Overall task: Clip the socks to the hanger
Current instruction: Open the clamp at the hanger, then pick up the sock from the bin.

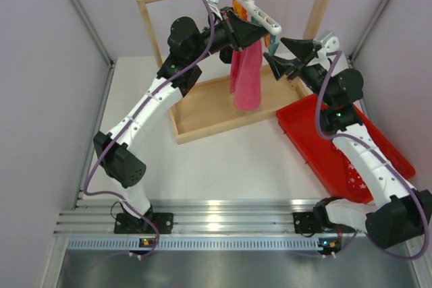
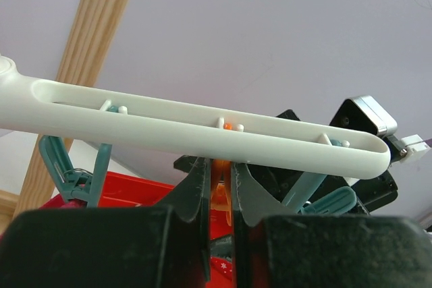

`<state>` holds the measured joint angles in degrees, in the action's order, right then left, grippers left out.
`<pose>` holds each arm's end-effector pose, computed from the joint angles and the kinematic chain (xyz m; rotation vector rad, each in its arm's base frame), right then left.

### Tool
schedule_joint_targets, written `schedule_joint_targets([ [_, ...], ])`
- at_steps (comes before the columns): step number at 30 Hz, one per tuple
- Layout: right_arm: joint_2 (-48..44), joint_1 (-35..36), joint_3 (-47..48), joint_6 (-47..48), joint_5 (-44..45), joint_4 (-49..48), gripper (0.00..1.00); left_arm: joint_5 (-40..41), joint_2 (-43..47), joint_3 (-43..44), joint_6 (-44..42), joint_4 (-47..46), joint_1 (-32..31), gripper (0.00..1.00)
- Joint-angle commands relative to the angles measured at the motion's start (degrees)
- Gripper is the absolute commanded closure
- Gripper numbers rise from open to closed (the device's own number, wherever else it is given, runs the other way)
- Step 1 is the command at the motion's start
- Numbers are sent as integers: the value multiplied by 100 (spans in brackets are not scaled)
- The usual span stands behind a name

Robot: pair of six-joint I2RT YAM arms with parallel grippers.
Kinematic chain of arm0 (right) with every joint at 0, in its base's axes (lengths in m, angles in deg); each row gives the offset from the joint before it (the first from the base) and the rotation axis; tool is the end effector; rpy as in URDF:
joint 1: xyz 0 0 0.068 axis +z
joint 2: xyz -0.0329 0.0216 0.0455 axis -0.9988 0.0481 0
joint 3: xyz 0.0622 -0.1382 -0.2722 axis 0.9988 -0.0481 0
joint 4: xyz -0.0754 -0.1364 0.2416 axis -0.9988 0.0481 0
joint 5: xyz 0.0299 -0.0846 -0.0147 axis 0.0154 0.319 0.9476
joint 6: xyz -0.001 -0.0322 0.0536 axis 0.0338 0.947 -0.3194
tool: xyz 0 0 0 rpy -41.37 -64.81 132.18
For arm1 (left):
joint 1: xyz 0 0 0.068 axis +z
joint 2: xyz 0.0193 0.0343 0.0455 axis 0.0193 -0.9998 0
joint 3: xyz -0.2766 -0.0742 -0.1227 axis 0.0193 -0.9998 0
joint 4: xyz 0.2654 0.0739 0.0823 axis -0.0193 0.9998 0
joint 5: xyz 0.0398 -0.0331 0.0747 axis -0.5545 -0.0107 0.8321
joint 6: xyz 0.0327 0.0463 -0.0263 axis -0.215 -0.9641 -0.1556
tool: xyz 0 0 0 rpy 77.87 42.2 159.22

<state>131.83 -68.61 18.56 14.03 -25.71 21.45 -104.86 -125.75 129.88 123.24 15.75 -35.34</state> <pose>0.2676 0.1115 0.4812 -0.5386 1.0402 0.5825 0.3576 -0.2731 0.5551 0.4269 1.3248 -1.4766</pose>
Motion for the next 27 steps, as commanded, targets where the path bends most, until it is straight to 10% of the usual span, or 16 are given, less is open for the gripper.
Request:
schedule_joint_targets([
  [1, -526, -411, -45, 39, 25, 861, 33, 400, -37, 143, 125, -140, 75, 100],
  [16, -196, -4031, 359, 2146, -1882, 6132, 14, 409, -64, 64, -103, -35, 75, 100],
  [27, 1098, -4588, 386, 2711, 165, 6488, 57, 417, 6, -41, -253, 27, 75, 100],
])
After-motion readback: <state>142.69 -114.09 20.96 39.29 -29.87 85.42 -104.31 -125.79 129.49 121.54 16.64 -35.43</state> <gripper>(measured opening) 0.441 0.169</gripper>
